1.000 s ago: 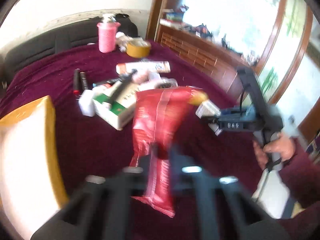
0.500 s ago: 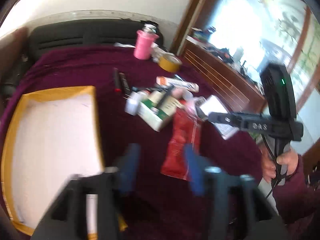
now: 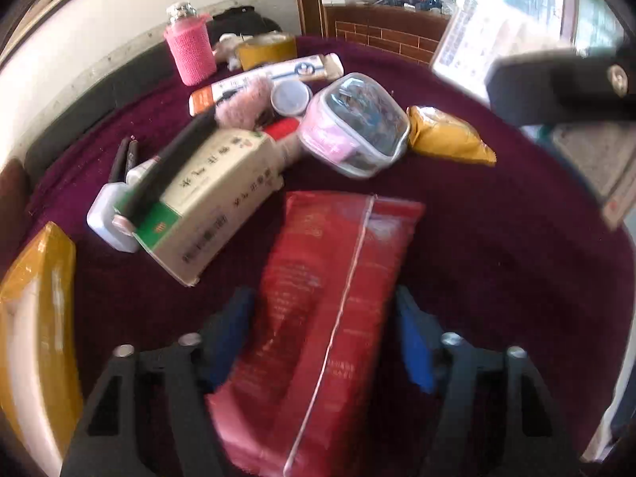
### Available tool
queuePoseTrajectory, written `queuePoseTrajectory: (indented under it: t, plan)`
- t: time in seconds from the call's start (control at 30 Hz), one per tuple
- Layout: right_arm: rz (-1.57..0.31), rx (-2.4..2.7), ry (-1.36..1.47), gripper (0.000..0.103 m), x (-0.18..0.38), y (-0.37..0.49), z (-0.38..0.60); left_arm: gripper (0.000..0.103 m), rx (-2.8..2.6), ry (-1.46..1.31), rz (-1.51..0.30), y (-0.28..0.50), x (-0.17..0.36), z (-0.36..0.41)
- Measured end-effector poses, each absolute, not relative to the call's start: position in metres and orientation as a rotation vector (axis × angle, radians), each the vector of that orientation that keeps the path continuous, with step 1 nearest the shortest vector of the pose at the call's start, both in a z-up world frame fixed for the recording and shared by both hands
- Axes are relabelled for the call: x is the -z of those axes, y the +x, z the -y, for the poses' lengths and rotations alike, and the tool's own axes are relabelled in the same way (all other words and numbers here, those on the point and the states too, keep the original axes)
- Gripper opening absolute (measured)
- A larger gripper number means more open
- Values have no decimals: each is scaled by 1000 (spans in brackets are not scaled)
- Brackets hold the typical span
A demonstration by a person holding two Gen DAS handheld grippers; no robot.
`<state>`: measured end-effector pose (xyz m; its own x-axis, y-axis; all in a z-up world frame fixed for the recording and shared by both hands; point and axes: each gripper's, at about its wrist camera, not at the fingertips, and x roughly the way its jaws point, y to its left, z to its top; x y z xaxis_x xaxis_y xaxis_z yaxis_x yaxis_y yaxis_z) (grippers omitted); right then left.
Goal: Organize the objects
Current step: 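Carry the red bag and blue box into the yellow tray and release both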
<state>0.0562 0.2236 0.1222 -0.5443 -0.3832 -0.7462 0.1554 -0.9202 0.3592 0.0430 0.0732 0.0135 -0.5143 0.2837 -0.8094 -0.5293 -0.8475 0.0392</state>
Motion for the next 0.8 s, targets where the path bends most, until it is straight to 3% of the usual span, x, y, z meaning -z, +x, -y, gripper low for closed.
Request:
queuePoseTrajectory:
  t: [0.1,0.37,0.57,0.8]
  plan:
    - [371,2468,1286,32,-120,56,-224,38,-2323,-1225,-219,40,-24,-51]
    - [351,2360,1236,32,-129,46,-181,36,-2372,-1156,156,64,-81,61]
    - [315,2145,1204,32,-140,24,-89,37,-2590,-1062,317,71,-135,169]
    - [267,2038,1306,32,-114,-35,38,37,-2685,-1302,507,2,-87,241]
